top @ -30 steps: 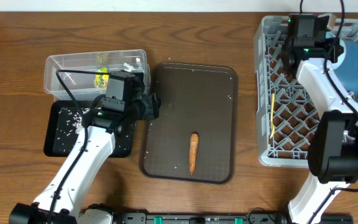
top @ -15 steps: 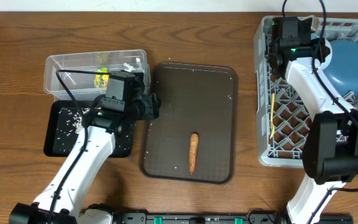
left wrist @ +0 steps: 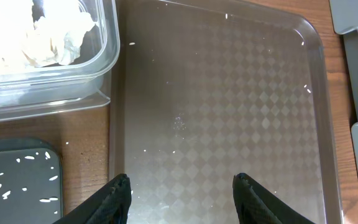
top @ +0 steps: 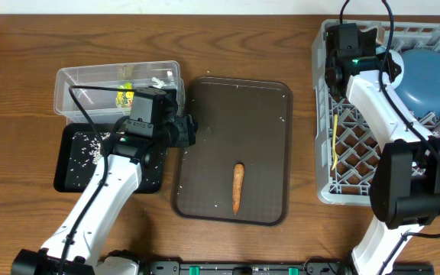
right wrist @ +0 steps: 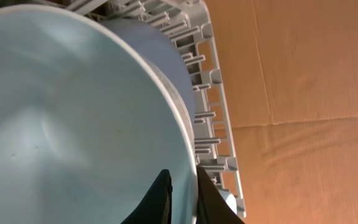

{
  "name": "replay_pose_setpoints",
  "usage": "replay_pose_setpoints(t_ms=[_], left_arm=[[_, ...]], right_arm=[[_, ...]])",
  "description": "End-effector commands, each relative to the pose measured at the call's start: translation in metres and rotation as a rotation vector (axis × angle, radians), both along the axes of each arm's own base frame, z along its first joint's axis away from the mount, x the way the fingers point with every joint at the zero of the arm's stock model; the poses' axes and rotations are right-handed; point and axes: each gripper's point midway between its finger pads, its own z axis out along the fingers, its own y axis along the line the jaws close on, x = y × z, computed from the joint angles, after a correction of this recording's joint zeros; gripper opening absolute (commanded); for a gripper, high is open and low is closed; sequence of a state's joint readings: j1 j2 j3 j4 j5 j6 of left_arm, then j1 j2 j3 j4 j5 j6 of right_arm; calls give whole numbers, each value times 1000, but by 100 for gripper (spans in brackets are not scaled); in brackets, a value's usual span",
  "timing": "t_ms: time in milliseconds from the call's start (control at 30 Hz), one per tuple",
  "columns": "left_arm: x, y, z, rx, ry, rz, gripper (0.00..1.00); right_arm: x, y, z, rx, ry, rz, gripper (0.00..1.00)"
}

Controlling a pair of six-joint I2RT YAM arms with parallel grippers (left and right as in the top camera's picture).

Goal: Sort waste into correct bins and load items into the dishwasher rack
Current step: 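Carry the light-blue bowl with the right gripper into the dish rack, then lower the bowl into the rack slots and open the right gripper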

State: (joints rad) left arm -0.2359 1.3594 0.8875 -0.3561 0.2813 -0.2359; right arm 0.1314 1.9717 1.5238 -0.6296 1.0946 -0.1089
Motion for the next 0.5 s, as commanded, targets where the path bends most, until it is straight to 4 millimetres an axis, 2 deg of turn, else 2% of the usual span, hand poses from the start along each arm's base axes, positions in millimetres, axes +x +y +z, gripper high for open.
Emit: replay_pose_setpoints(t_ms=[0,267,367,467], left_arm=[[2,2,5,3,-13,6,55],[2,2,5,3,-13,6,55],[2,2,4,3,-13,6,55],[2,2,5,2,-13,6,55]], right_arm=[[7,32,-44,183,49,88,10],[5,31,-45,180,58,86,8],[4,17,-29,95,18,39,1],[-1,-2,0,-65,-39,-48,1]])
